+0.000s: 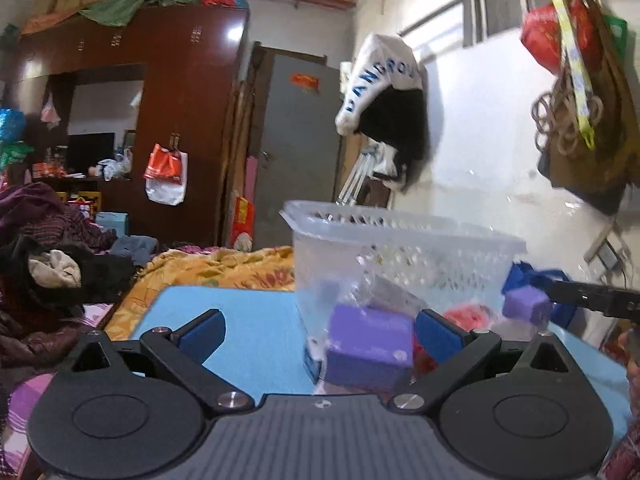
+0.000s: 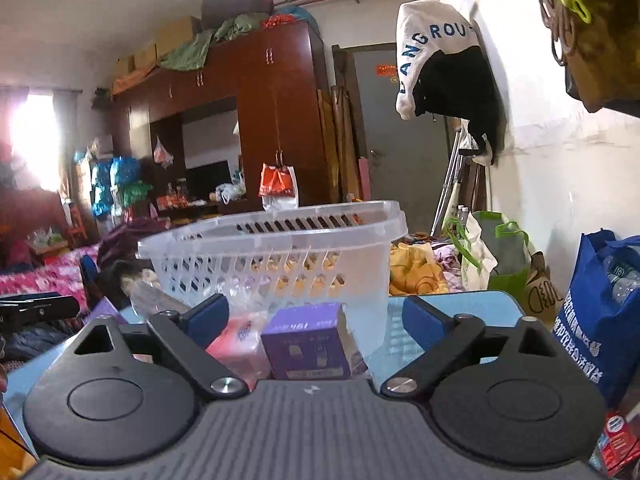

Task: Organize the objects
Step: 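Grasp a small purple box with the left tool while the right tool grasps another purple box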

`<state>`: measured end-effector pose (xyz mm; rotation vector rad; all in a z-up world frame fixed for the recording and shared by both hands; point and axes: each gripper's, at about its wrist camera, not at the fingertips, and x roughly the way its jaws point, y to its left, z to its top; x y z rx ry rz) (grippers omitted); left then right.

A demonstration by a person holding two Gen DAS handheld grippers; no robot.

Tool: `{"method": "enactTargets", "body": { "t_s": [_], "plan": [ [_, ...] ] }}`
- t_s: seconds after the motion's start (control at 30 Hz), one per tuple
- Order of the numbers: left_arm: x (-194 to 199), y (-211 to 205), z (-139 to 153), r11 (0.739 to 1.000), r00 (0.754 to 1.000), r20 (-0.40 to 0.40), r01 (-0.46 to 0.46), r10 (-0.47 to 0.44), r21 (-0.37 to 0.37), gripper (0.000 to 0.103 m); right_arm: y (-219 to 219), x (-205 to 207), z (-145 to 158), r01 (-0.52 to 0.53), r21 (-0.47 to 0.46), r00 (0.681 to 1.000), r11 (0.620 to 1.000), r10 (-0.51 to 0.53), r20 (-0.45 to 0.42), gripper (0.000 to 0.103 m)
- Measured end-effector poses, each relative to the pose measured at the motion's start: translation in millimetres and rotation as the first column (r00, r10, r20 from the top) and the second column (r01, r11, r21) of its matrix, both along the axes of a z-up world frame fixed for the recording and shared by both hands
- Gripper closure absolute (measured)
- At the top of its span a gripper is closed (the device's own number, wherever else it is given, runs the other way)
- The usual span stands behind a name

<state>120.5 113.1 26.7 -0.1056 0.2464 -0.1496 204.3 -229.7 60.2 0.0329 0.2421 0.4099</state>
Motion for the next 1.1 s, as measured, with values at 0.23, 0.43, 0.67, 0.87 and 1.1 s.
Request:
{"method": "enactTargets", "body": {
  "t_s": [0.23, 0.43, 0.67, 0.87, 1.1],
  "plan": [
    [-1, -8, -6, 0.999, 1.000, 0.012, -0.019, 0.018, 0.029, 0.001, 14, 2, -13, 0.021, -0.055, 1.000, 0.998, -0.022, -0.022, 0.023],
    [6, -13, -10, 0.998, 0.999, -0.001, -0.034, 0.034, 0.061, 0.001, 14, 3, -25, 0.011, -0.055, 0.997, 0.998, -0.015, -0.070, 0.041],
    [8, -24, -11, 0.990, 0.998, -0.035, -0.039, 0.044, 0.137, 0.001, 12, 1, -28, 0.021, -0.048, 0.997, 0.999, -0.025, -0.073, 0.047],
    [14, -32, -11, 0.983, 0.997, -0.064, -0.033, 0.045, 0.183, 0.005, 9, 0, -27, 0.031, -0.028, 0.997, 0.999, -0.033, -0.070, 0.047],
    [12, -22, -12, 0.993, 0.997, -0.072, 0.003, 0.006, 0.117, 0.045, 6, -3, -27, 0.031, -0.006, 0.998, 1.000, -0.031, -0.047, 0.048]
  ]
}}
